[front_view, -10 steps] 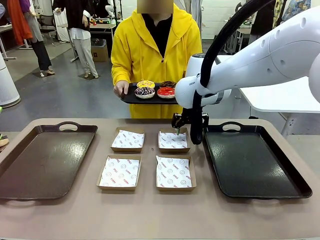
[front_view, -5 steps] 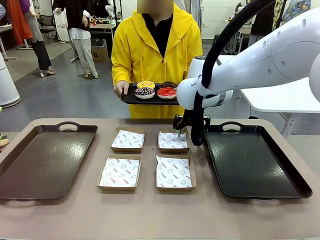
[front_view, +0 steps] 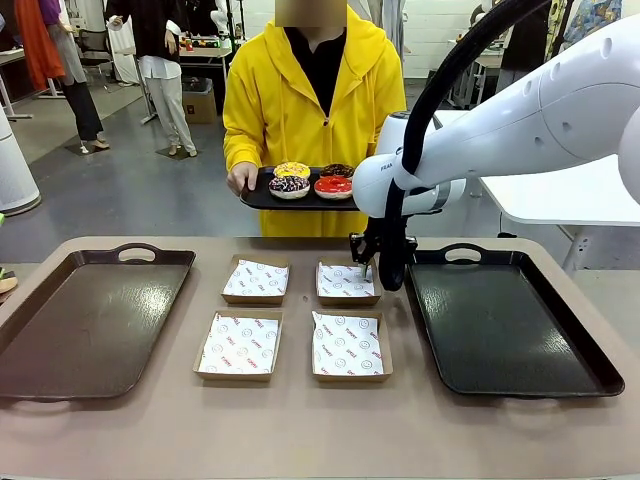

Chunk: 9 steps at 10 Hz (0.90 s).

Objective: Individually package the donuts and arrange them on the tray.
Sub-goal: Pick up one Paper togo box.

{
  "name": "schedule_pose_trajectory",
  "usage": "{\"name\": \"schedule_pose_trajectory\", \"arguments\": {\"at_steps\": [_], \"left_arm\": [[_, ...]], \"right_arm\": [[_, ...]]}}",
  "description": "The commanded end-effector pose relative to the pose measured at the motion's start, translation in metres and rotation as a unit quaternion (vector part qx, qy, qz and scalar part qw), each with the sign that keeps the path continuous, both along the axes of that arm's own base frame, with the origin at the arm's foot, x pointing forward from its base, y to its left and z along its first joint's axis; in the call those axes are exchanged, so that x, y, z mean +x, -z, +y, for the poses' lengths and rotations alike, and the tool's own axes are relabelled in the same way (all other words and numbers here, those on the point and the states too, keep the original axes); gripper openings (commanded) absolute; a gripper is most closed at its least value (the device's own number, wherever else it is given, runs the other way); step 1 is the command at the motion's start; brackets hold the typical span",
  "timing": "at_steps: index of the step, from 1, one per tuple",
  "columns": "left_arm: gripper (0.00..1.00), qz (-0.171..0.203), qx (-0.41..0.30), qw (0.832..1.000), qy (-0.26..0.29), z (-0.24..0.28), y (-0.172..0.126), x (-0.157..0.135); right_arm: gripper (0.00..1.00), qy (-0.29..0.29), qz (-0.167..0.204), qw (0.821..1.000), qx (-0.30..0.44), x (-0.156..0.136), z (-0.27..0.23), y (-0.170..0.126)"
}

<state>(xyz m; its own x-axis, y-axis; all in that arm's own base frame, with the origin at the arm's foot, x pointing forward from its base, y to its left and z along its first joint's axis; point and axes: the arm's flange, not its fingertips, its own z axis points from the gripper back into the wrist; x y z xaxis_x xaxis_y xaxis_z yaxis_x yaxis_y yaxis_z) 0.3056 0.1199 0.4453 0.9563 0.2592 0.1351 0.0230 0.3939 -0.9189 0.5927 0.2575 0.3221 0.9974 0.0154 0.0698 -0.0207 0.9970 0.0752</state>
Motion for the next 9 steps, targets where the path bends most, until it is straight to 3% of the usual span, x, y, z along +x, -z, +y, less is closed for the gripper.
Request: {"name": "schedule_pose_trajectory", "arguments": {"at_steps": [1,9], "left_arm": [[1.0,0.001,-0.009,1.0,-0.004,-0.0003,-0.0015,-0.001],[1.0,0.001,-0.009,1.0,-0.004,-0.0003,-0.0015,-0.001]], "right_arm": [[0.0,0.001,0.002,1.0,0.015,-0.0047,-0.0047,0.0026],[0.0,0.023,-0.002,1.0,0.002,-0.0059,-0.0047,0.0009]]}}
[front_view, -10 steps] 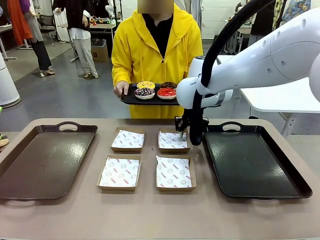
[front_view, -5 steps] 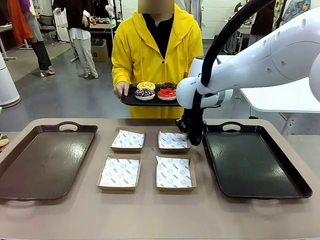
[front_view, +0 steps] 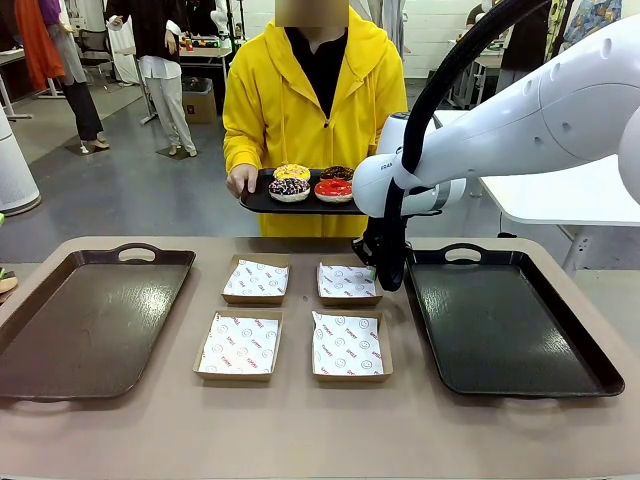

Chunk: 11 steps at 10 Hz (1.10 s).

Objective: Individually package the donuts and arrange them on the tray.
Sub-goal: Pick up one Paper togo box.

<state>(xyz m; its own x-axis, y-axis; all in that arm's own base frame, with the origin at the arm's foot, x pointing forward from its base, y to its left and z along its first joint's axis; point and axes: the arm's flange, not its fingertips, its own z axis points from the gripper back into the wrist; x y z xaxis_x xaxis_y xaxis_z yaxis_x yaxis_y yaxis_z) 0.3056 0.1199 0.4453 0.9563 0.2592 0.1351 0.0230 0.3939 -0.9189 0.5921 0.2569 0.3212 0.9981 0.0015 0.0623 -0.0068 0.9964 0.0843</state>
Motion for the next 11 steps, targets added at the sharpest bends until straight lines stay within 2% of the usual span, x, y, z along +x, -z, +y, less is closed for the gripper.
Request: {"name": "schedule_pose_trajectory", "arguments": {"at_steps": [1,4,7,11], "left_arm": [[1.0,0.001,-0.009,1.0,-0.004,0.0,-0.001,-0.001],[1.0,0.001,-0.009,1.0,-0.004,0.0,-0.001,-0.001],[1.0,0.001,-0.009,1.0,-0.004,0.0,-0.001,-0.001],[1.0,0.001,-0.009,1.0,-0.004,0.0,-0.001,-0.001]], "right_arm": [[0.0,0.029,0.005,1.0,0.004,-0.009,-0.003,-0.009],[0.0,0.006,0.016,1.0,-0.001,-0.017,0.001,-0.051],[0.0,-0.014,0.031,0.999,0.011,-0.023,0.0,-0.112],[0.0,-0.025,0.016,1.0,0.0,-0.019,0.01,-0.194]]}}
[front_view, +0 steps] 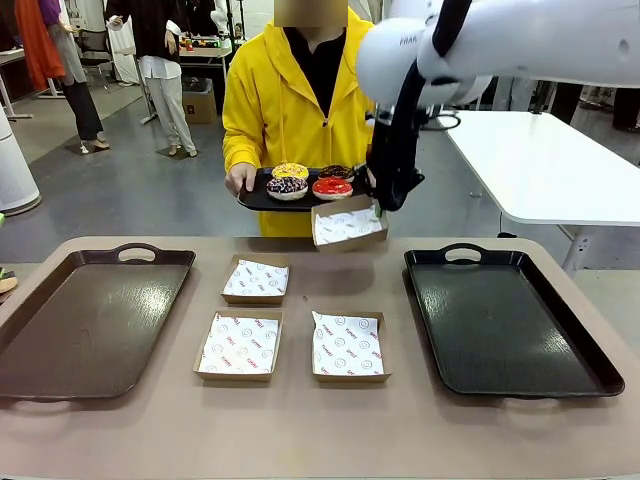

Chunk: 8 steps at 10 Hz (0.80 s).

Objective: Individually package the donuts and arrange them on the tray.
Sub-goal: Pick up one Paper togo box.

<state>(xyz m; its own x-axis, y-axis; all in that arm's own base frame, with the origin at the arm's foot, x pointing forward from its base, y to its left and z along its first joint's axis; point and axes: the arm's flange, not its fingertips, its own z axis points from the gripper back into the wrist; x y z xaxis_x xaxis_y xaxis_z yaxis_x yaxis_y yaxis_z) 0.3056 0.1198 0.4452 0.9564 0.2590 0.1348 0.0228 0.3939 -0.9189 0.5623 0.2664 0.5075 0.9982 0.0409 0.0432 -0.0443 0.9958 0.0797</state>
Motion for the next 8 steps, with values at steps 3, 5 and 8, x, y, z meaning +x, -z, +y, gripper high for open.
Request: {"name": "schedule_pose_trajectory", "arguments": {"at_steps": [3,5,8], "left_arm": [[1.0,0.001,-0.009,1.0,-0.004,0.0,-0.002,-0.001],[1.0,0.001,-0.009,1.0,-0.004,0.0,-0.002,-0.001],[1.0,0.001,-0.009,1.0,-0.004,0.0,-0.002,-0.001]], "right_arm": [[0.0,-0.007,0.017,1.0,0.002,0.02,0.004,-0.025],[0.0,-0.002,0.004,1.0,0.001,0.008,0.003,-0.03],[0.0,-0.002,0.004,1.0,0.001,0.008,0.003,-0.03]]}}
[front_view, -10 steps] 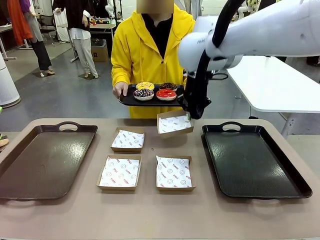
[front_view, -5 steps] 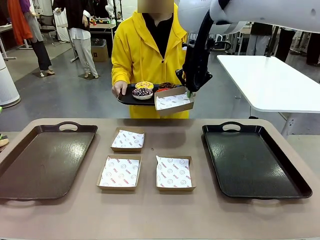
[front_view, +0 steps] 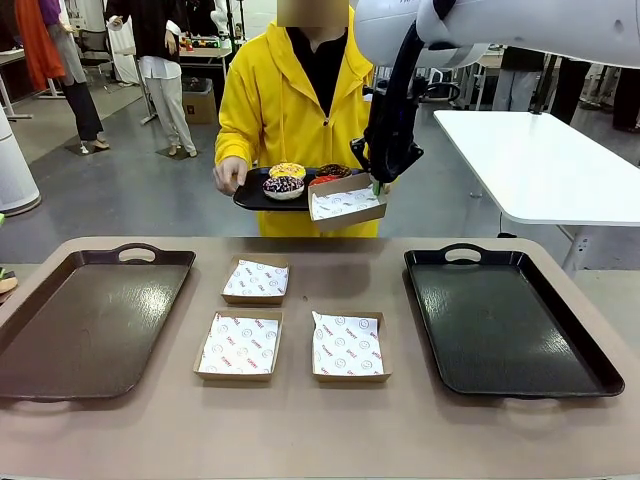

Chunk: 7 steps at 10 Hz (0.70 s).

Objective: Individually package the donuts and arrange them on the tray.
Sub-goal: Pick up one Paper togo box, then place the picked Paper togo box on the Handle tray while simultaneously picking up another Paper togo box from the table with the other hand.

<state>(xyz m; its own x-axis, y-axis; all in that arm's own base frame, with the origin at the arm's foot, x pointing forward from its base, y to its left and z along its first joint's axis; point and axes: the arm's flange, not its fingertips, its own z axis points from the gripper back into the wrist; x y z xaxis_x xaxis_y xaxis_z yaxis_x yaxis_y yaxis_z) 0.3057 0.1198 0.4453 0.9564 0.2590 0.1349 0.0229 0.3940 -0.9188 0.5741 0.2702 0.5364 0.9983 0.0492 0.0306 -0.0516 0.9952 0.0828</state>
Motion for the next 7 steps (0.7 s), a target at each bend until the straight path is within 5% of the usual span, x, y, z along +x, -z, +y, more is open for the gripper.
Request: {"name": "schedule_pose_trajectory", "arguments": {"at_steps": [1,7], "left_arm": [[1.0,0.001,-0.009,1.0,-0.004,-0.0003,-0.0015,-0.0011],[1.0,0.001,-0.009,1.0,-0.004,-0.0003,-0.0015,-0.0011]], "right_arm": [[0.0,0.002,-0.002,1.0,0.0,-0.004,-0.0012,-0.0011],[0.0,0.002,-0.002,1.0,0.0,-0.004,-0.0012,-0.0011]]}}
